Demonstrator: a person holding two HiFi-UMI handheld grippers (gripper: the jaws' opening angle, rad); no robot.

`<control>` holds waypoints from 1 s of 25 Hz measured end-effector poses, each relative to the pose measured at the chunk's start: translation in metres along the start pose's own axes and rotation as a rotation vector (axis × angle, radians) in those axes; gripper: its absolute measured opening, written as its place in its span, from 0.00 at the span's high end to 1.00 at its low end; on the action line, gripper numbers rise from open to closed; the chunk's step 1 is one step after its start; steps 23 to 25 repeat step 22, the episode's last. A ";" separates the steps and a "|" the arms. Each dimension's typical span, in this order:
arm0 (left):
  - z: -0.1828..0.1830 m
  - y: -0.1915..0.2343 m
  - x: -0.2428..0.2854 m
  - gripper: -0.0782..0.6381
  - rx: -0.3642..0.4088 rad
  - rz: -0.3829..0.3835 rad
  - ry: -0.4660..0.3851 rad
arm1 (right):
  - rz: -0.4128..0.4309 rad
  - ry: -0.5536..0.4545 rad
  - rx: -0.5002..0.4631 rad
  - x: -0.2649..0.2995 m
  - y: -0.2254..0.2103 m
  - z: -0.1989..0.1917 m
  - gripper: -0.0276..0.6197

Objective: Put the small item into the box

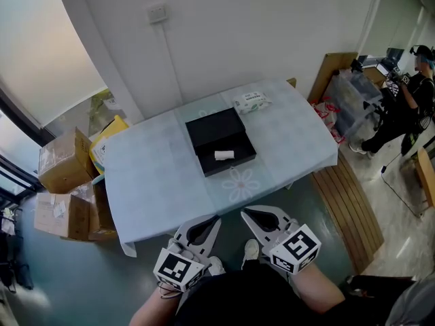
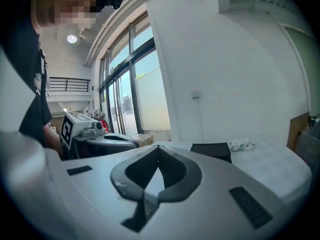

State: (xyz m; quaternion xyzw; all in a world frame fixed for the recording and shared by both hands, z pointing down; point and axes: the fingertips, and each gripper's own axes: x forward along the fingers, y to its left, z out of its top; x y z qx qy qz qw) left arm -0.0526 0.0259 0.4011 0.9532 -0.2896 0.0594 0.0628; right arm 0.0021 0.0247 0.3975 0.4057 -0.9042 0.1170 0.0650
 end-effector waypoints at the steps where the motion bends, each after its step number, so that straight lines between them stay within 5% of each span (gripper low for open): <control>1: 0.000 0.000 -0.001 0.88 0.001 -0.003 0.000 | -0.001 -0.002 0.001 0.000 0.001 0.000 0.94; 25: 0.001 -0.008 0.002 0.88 0.003 0.001 0.015 | 0.008 -0.006 0.012 -0.007 0.001 0.000 0.94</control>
